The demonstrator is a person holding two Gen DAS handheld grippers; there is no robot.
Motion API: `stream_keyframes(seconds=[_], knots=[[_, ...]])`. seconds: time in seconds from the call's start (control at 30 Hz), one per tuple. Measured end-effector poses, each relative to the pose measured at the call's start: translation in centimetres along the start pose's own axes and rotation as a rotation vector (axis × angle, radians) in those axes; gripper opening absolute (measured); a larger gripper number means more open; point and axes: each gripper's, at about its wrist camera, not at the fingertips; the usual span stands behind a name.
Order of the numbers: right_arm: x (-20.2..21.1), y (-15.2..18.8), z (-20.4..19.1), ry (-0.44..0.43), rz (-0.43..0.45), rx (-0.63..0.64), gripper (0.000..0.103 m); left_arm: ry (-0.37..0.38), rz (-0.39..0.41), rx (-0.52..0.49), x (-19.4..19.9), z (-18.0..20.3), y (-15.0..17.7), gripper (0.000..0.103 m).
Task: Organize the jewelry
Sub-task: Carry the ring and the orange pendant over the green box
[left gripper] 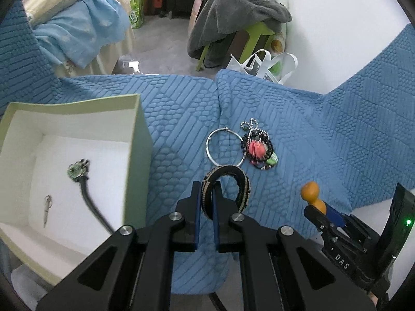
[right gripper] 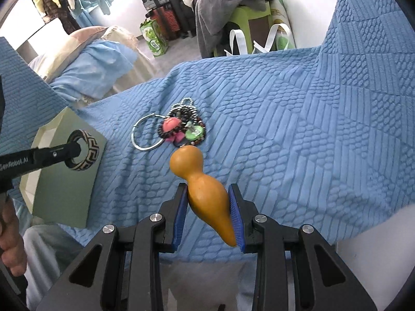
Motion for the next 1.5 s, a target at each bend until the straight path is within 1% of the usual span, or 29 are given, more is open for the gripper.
stream_keyframes(seconds=[0.13, 0.23, 0.37, 0.43, 0.5, 0.57, 0.63, 0.77, 0.93, 1.0, 1.1, 1.17, 1.23, 1.37, 1.5], knots=[[1.5, 0.9, -1.0, -0.004, 0.018, -0.013, 0.029, 0.003, 0.005, -0.012, 1.7, -0.3, 1.2, 0.008], [3.2, 1.1, -1.8, -0.004, 0.031, -0.023, 0.029, 0.021, 0.017, -0.019, 3.6, -0.3, 1.8, 0.008], [6.2, 0.7, -3.1, -0.013, 0.072, -0.053, 0.029, 0.035, 0.022, -0.046, 6.3, -0.2, 2.1, 0.008], [7.7, 0.5, -3.8, -0.023, 0.093, -0.069, 0.029, 0.025, 0.039, -0.070, 7.9, -0.4, 2.2, 0.008], [9.2, 0.0, -4.7, -0.039, 0.114, -0.080, 0.029, 0.006, 0.040, -0.089, 9.2, -0.8, 2.4, 0.008], [10.6, -0.6, -5.6, -0.057, 0.127, -0.096, 0.029, 0.012, 0.046, -0.089, 10.5, -1.4, 2.4, 0.008], [11.9, -1.2, -6.7, -0.065, 0.137, -0.087, 0.029, 0.017, 0.066, -0.068, 12.3, -2.3, 2.2, 0.008], [15.5, -2.6, -10.2, -0.077, 0.182, -0.033, 0.029, 0.031, 0.123, -0.023, 16.1, -4.2, 1.5, 0.008], [19.1, -4.2, -15.0, -0.117, 0.244, 0.041, 0.029, 0.028, 0.201, -0.014, 20.9, -5.9, 0.5, 0.008], [20.2, -4.7, -17.1, -0.137, 0.263, 0.070, 0.029, 0.032, 0.224, -0.008, 22.1, -6.5, 0.3, 0.008], [21.1, -5.3, -19.6, -0.159, 0.282, 0.104, 0.029, 0.023, 0.256, -0.003, 23.7, -7.9, -0.2, 0.008], [21.1, -5.6, -21.1, -0.182, 0.280, 0.113, 0.029, 0.013, 0.264, 0.002, 24.1, -9.0, -0.3, 0.008], [20.8, -5.6, -22.7, -0.186, 0.278, 0.132, 0.029, 0.000, 0.264, -0.001, 24.3, -10.2, -0.6, 0.008], [19.6, -5.7, -25.1, -0.189, 0.262, 0.157, 0.029, -0.002, 0.251, 0.008, 23.7, -12.3, -0.7, 0.008], [16.5, -5.5, -26.6, -0.174, 0.211, 0.165, 0.029, -0.002, 0.209, 0.026, 21.7, -14.4, -0.5, 0.008]])
Point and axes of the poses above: each gripper's, at about its wrist camera, not at the fingertips, and x roughly against the way its jaws point, z to its right, y to its underside, and after that the axes turned 7 degrees about -x, right-handed
